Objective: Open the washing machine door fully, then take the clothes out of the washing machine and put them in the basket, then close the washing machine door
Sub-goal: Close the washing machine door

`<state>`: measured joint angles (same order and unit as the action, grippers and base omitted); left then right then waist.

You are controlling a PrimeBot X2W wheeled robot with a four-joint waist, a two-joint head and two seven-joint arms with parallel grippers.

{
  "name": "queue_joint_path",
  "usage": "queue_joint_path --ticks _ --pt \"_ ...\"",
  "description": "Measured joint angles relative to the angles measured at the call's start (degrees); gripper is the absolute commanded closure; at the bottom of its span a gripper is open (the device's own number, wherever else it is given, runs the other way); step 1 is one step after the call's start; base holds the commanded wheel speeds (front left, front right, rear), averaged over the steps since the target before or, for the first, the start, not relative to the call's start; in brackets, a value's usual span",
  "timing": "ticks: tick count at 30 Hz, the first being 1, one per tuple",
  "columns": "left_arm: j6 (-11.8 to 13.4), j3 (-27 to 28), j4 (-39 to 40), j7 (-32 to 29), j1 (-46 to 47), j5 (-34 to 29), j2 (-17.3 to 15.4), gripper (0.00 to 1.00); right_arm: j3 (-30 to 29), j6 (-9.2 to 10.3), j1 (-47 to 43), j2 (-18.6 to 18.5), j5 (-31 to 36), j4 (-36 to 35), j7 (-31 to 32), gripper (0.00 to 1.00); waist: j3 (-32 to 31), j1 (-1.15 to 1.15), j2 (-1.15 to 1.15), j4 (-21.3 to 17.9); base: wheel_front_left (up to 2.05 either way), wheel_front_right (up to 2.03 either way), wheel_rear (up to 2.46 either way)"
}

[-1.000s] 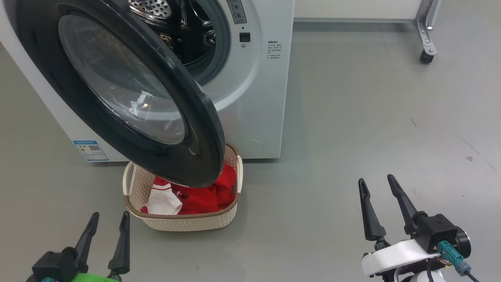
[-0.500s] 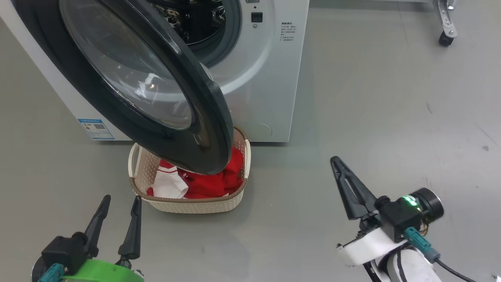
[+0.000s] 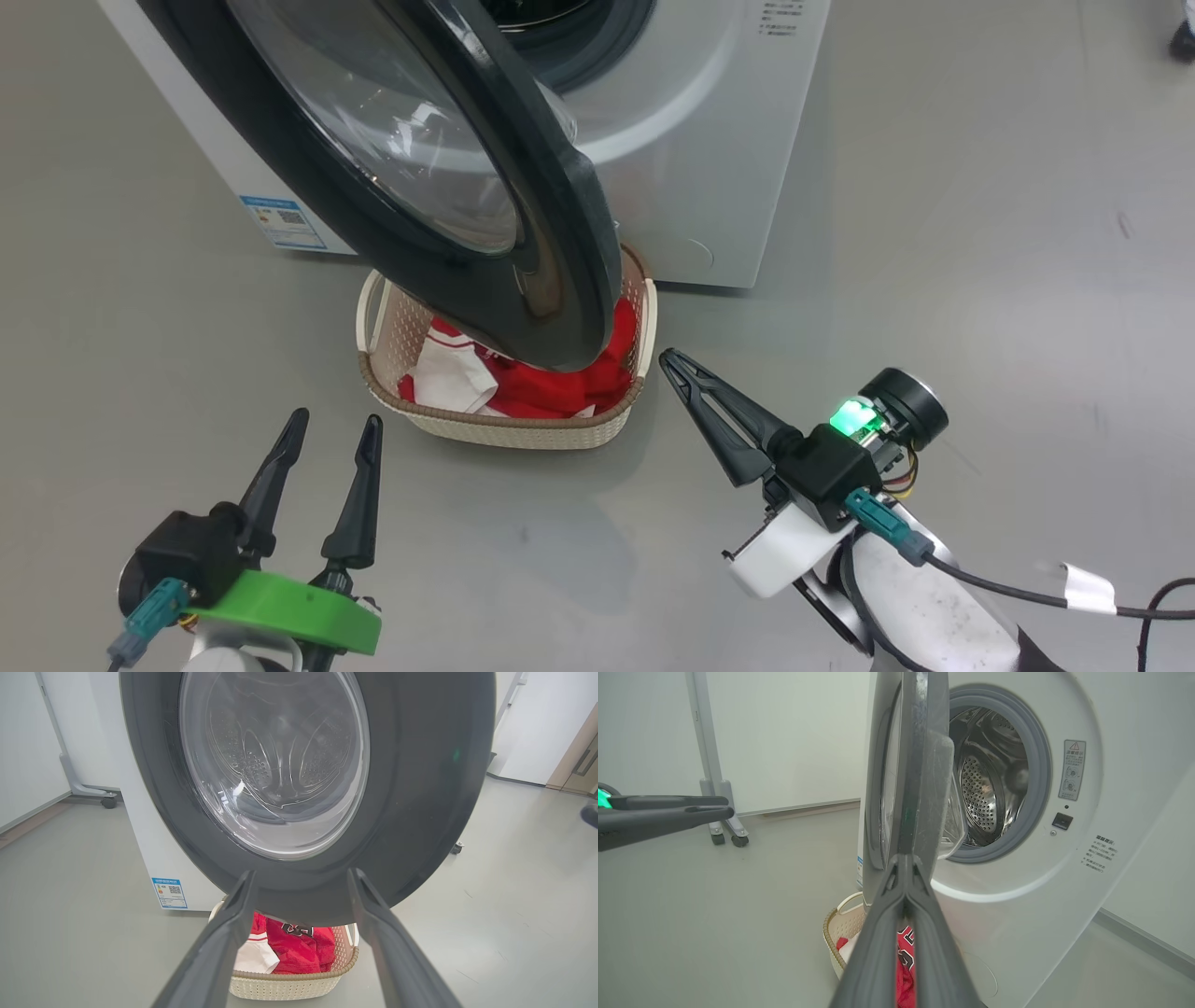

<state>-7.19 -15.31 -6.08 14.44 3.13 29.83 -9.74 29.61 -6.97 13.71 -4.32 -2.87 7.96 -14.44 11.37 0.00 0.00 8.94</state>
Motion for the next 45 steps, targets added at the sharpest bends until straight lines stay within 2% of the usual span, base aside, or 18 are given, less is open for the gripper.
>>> queue_joint_path --ticks 14,20,37,40,45 --pt "0.00 -0.86 -0.78 0.00 4.26 0.97 1.36 0.00 3.02 -0.02 10.84 -0.03 -1.77 8.80 1.10 1.00 5.80 0.00 0.00 8.03 0.00 0.00 0.00" --pt "0.00 -0.24 -1.27 0.00 5.37 1.38 1.65 0.00 4.12 -0.02 13.57 -0.07 -3.67 11.82 1.05 1.00 7.41 0.01 0.00 10.04 0.00 0.00 0.00" --pt "0.00 0.42 -1.20 0.00 6.25 1.51 1.65 0.00 2.98 -0.53 18.65 0.02 -5.73 16.57 0.92 1.00 9.12 0.00 0.00 9.51 0.00 0.00 0.00" --pt "0.00 1.01 -0.88 0.00 6.43 3.96 2.15 0.00 2.34 -0.53 19.96 -0.02 -6.22 17.18 0.74 1.00 9.84 0.01 0.00 9.19 0.00 0.00 0.00" --pt "0.00 1.20 -0.42 0.00 7.13 3.96 2.00 0.00 1.41 -0.53 22.65 -0.22 -6.22 18.00 0.67 1.00 11.34 0.00 0.00 8.62 0.00 0.00 0.00"
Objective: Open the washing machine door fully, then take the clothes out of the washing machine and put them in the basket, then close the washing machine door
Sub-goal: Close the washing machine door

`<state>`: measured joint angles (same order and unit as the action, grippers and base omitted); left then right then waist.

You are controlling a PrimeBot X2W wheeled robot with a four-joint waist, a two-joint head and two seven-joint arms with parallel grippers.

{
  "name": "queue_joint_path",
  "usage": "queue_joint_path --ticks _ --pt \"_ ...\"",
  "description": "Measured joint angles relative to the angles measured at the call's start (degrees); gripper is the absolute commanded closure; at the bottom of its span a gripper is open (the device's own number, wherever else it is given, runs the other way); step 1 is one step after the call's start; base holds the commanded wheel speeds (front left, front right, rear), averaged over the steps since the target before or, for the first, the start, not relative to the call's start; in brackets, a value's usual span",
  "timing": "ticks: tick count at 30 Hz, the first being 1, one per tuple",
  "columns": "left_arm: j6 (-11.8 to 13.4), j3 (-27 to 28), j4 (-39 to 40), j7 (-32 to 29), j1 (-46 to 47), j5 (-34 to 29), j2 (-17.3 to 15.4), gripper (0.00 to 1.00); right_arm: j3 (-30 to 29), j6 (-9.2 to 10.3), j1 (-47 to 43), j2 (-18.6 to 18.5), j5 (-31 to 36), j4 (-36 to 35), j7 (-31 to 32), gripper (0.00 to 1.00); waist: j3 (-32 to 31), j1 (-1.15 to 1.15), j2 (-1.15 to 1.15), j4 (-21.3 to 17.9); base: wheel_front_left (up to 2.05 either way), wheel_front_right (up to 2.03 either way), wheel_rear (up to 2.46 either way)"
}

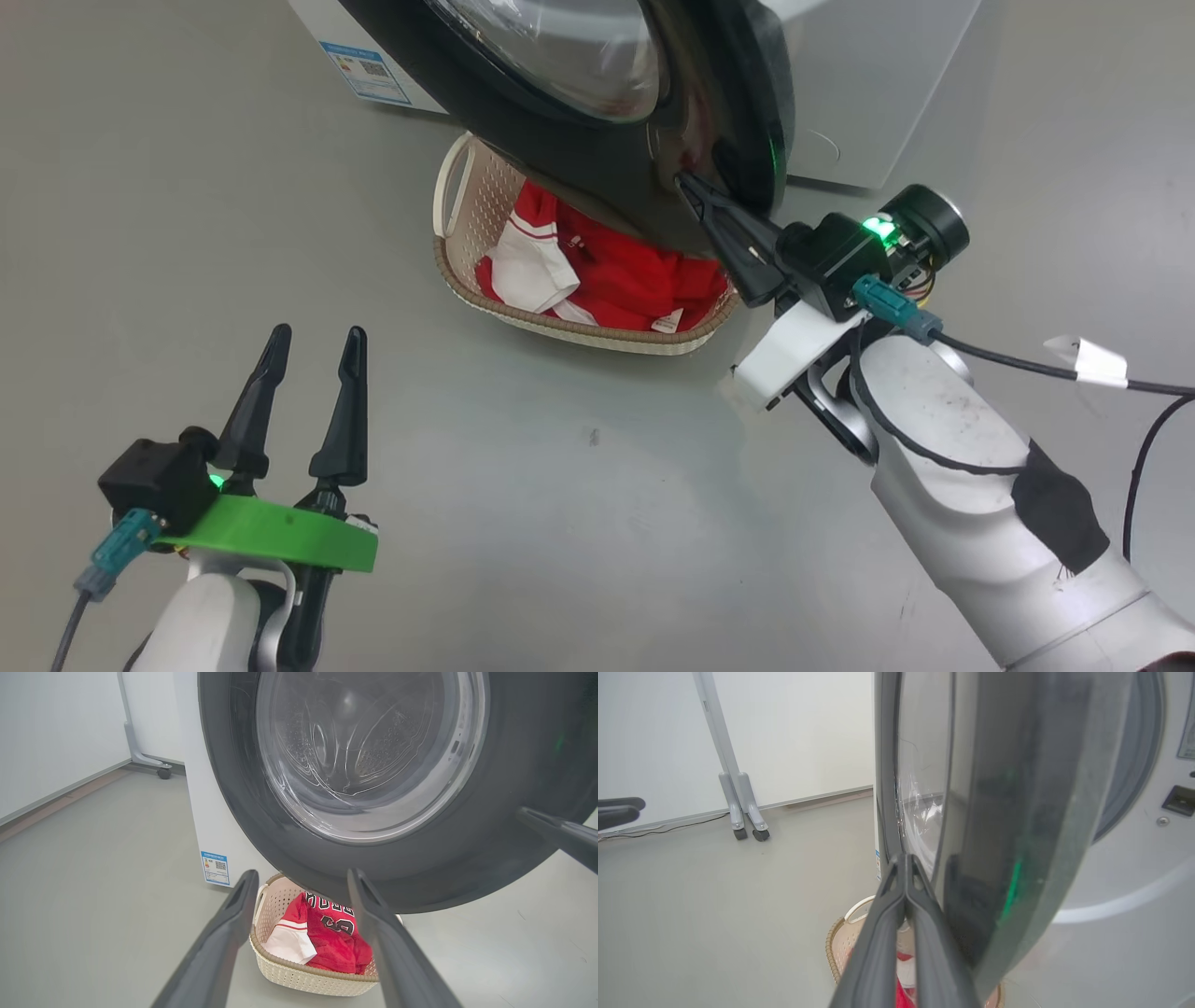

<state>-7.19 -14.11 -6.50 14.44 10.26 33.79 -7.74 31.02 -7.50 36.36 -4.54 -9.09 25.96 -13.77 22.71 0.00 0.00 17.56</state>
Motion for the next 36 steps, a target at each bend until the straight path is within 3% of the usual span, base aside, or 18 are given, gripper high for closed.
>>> queue_joint_path --ticks 13,36 --pt "0.00 -1.85 2.00 0.01 4.39 0.51 -0.15 0.00 -2.94 0.02 9.27 -3.24 0.73 0.80 -0.01 1.00 5.77 0.00 0.00 -0.43 0.00 0.00 0.00" --pt "0.00 -3.72 2.44 0.01 9.76 2.53 0.80 0.00 -5.98 0.12 23.65 -7.94 2.71 3.50 1.42 1.00 14.92 0.00 0.00 2.35 0.00 0.00 0.00"
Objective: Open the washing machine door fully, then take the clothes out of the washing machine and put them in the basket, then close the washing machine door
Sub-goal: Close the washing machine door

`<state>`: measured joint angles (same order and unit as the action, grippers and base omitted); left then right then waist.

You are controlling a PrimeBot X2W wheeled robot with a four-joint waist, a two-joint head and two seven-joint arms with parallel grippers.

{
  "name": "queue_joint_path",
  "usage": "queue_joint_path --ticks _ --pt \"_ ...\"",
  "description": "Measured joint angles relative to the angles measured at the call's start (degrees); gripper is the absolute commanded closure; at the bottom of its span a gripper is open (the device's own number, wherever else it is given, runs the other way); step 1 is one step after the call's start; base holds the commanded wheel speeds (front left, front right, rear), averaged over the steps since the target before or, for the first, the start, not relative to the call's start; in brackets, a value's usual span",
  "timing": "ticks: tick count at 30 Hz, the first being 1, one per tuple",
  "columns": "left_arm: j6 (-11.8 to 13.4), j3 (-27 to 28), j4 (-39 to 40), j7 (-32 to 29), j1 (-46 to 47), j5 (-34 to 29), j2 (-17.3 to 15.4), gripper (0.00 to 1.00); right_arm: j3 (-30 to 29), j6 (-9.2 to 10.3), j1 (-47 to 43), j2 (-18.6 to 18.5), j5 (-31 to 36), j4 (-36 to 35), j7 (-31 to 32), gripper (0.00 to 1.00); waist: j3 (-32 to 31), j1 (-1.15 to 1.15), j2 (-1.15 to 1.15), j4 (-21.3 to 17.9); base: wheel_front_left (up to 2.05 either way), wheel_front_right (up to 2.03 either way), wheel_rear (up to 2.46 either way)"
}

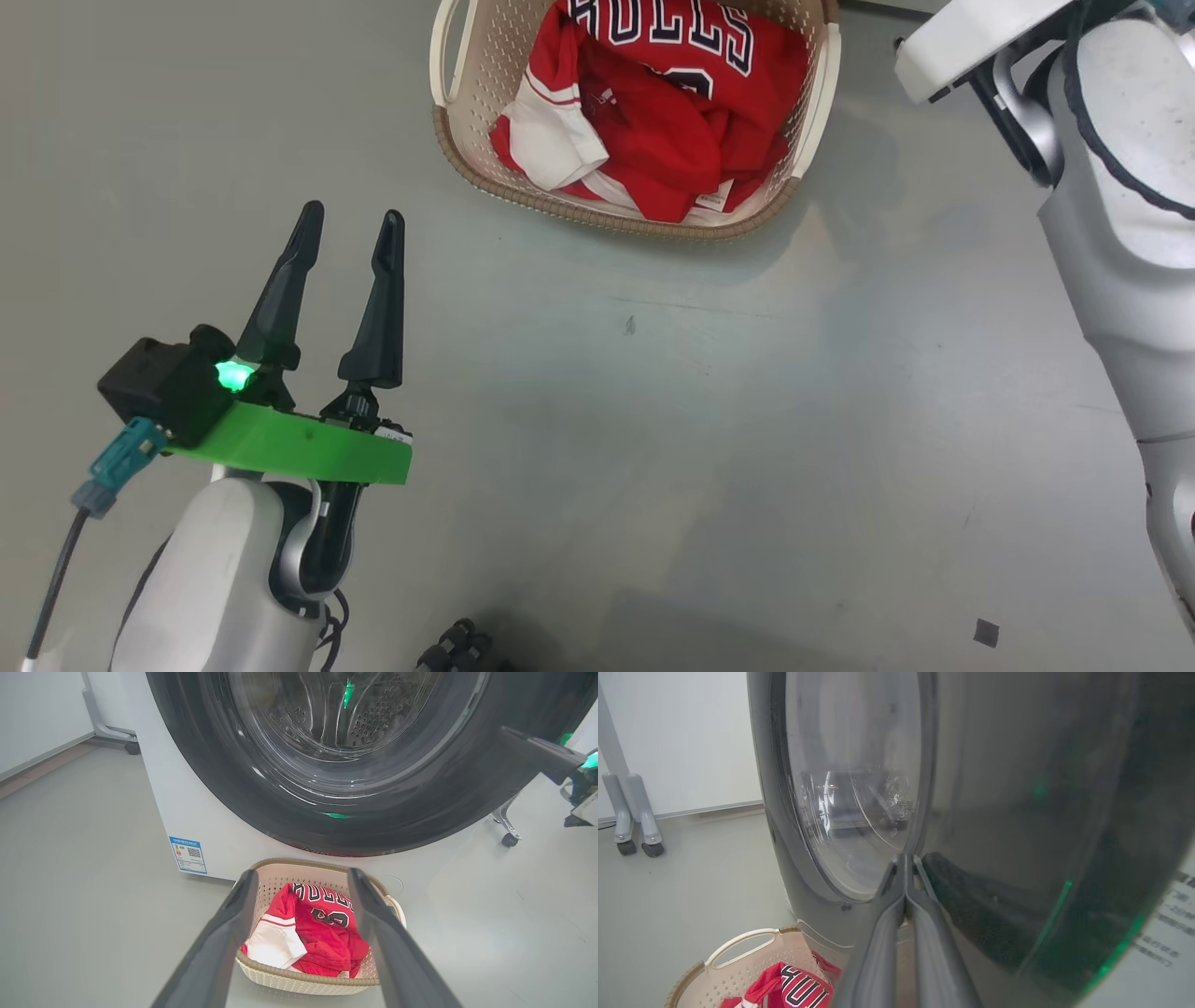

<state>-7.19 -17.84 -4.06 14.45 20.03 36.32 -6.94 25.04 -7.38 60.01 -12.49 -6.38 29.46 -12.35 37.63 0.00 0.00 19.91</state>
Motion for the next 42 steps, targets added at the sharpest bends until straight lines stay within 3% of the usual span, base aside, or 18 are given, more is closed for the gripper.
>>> queue_joint_path --ticks 14,18,24,35,42 --pt "0.00 -1.18 -0.74 0.00 2.27 0.92 1.04 0.00 -1.10 0.08 6.98 -3.09 1.85 3.70 0.78 1.00 4.13 0.00 0.00 2.47 0.00 0.00 0.00" --pt "0.00 -1.45 -0.92 0.00 2.27 0.93 1.11 0.00 -1.88 1.57 8.47 -2.89 2.41 4.20 0.59 1.00 4.44 0.00 0.00 2.76 0.00 0.00 0.00" --pt "0.00 -1.48 -1.10 0.00 2.37 1.00 1.24 0.00 -2.10 2.24 9.82 -2.07 2.42 4.63 -0.05 1.00 4.76 0.00 0.00 2.99 0.00 0.00 0.00" --pt "0.00 -1.46 -2.49 0.00 3.20 0.99 1.64 0.00 -1.99 2.56 9.38 -1.94 2.47 7.55 -1.18 1.00 3.48 0.00 0.00 2.97 0.00 0.00 0.00" --pt "0.00 -0.93 -3.54 0.00 3.23 0.89 1.63 0.00 -3.24 3.71 4.07 -1.99 1.05 9.91 -1.91 1.00 0.77 0.00 0.00 2.52 0.00 0.00 0.00"
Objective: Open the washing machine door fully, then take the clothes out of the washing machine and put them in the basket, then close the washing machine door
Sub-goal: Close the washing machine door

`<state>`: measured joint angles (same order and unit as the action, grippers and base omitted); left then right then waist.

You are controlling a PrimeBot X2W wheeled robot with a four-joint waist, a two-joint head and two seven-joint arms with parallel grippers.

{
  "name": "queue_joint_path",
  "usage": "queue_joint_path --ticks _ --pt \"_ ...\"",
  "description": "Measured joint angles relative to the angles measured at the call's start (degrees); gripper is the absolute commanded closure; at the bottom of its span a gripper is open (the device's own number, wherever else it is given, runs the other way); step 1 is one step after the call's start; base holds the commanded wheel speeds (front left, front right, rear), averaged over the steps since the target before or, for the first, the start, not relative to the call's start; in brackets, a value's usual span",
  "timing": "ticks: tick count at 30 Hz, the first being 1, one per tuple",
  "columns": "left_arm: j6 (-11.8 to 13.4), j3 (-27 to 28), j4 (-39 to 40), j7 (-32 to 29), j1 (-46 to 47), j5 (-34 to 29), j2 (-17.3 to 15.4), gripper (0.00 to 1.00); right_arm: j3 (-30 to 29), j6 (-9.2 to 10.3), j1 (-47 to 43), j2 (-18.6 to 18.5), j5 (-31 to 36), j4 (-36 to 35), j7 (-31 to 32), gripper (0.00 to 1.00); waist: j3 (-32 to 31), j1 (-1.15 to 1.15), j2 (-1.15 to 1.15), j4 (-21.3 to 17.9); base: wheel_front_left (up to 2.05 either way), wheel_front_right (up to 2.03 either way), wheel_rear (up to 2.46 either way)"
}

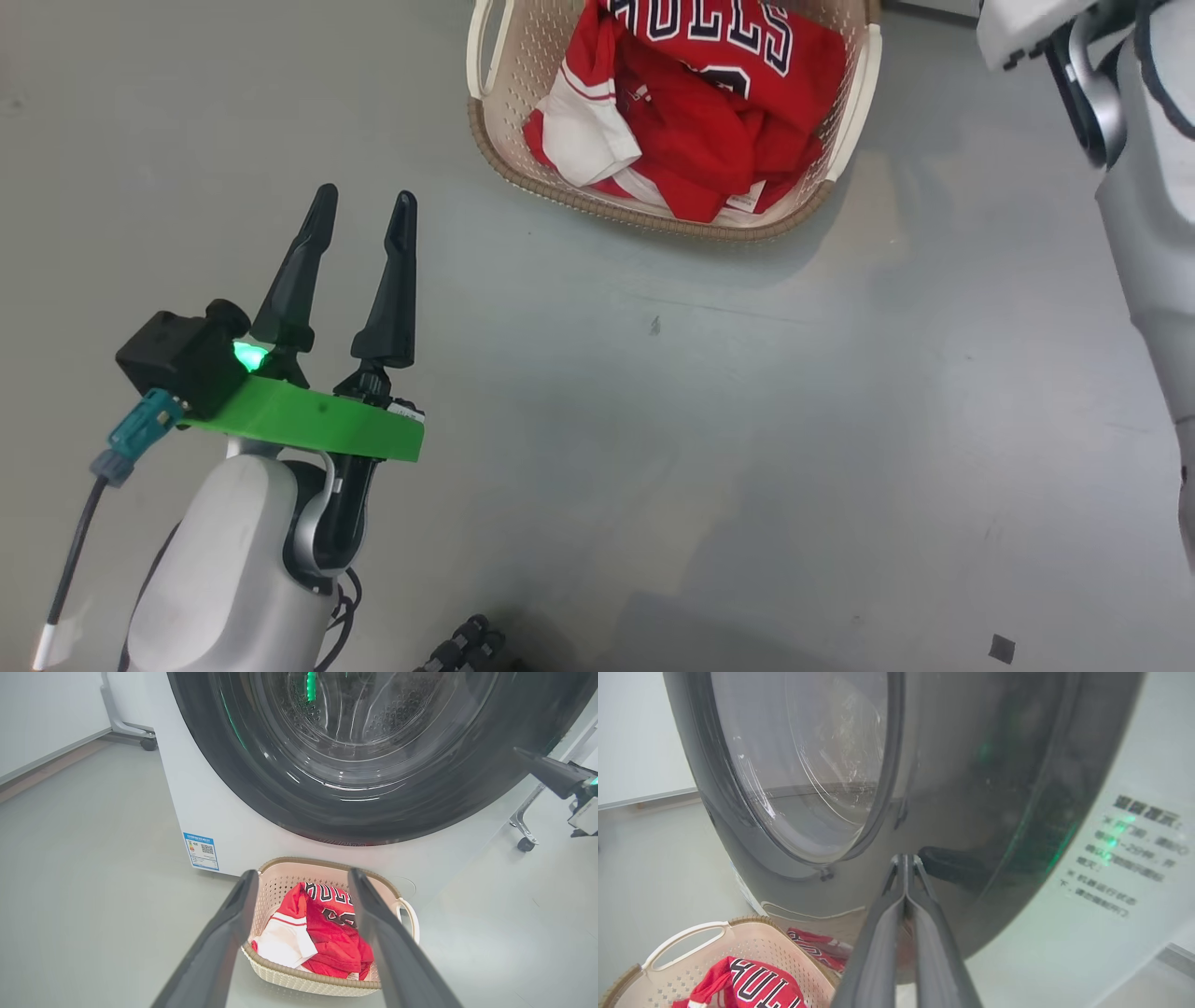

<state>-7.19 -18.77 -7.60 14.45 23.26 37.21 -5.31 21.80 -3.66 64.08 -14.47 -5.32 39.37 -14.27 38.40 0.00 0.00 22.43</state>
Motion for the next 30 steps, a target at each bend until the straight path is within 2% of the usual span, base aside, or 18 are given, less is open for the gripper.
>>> queue_joint_path --ticks 8,19,30 --pt "0.00 1.43 -1.70 0.01 -0.41 -1.13 -1.41 0.00 -3.41 0.88 -8.94 2.19 -5.00 0.73 -0.18 1.00 -4.84 0.00 0.00 -1.53 0.00 0.00 0.00" --pt "0.00 3.53 -3.33 0.01 -4.95 -3.11 -3.05 0.00 -6.69 2.33 -21.12 2.23 -6.31 -6.47 -0.18 1.00 -12.59 0.00 0.00 -5.92 0.00 0.00 0.00" --pt "0.00 6.05 -4.63 0.00 -11.39 -4.03 -4.26 0.00 -10.27 3.82 -34.92 4.16 -8.79 -13.48 -0.18 1.00 -20.57 0.00 0.00 -11.54 0.00 0.00 0.00"
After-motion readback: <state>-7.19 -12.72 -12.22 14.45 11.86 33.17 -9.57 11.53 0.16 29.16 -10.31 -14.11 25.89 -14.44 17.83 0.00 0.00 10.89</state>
